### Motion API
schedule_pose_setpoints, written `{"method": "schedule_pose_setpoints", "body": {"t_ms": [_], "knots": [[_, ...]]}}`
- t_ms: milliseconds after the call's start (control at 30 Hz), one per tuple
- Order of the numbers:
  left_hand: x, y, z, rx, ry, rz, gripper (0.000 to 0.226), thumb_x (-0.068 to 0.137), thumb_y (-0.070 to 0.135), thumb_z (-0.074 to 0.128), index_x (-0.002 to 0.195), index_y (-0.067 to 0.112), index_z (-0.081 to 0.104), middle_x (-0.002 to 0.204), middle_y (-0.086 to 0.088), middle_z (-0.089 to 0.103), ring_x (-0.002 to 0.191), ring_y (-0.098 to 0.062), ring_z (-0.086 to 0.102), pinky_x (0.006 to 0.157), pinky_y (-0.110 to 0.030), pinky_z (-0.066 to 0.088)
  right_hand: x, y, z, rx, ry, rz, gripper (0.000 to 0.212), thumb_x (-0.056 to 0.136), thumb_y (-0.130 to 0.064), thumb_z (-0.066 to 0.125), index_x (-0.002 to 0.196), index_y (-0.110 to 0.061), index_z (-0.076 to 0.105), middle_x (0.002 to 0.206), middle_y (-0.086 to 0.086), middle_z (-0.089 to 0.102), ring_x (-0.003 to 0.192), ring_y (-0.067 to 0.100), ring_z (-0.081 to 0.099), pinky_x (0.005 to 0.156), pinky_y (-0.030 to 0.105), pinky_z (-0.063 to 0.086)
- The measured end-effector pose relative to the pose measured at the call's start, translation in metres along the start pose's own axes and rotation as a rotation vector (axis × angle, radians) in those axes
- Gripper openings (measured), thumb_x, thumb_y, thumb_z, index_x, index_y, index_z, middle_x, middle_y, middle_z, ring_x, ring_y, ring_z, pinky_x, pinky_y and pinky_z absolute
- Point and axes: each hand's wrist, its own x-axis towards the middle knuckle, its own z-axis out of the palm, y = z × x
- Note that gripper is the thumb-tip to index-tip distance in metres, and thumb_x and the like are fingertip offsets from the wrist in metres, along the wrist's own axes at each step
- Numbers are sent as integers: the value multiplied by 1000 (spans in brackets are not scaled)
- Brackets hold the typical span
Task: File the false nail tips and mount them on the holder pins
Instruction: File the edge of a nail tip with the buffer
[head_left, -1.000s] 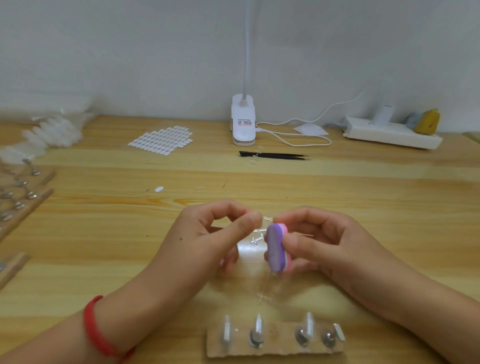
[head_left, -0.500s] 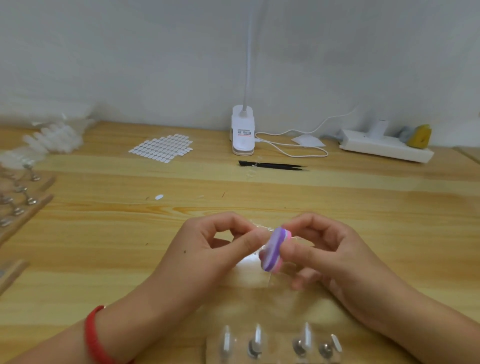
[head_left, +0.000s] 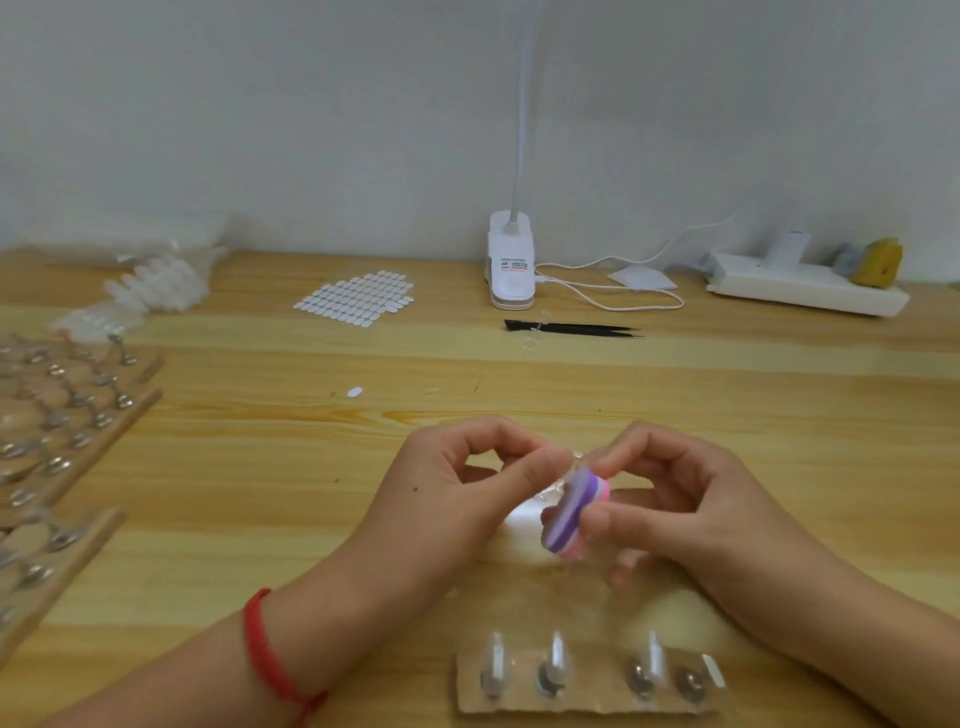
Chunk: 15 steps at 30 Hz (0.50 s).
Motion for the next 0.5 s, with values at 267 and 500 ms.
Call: {"method": "schedule_pose_setpoints", "body": {"t_ms": [267,500], "knots": [[4,-5,-3,1,81,-16,22,66,42,71,72,22,74,41,19,48,34,2,34,38,-5,26,2,-6,-5,116,40,92,27,67,-11,53,78,-18,76,74,12,66,54,18,58,38,25,44],[2,-10,-1,147,0,18,10,82,28,73,75,20,73,56,14,61,44,7,48,44,-4,33,-16,-42,24,-1106,-338,-466,63,80,-15,38,138,-39,45,58,-11,44,49,7,37,50,14,31]]}}
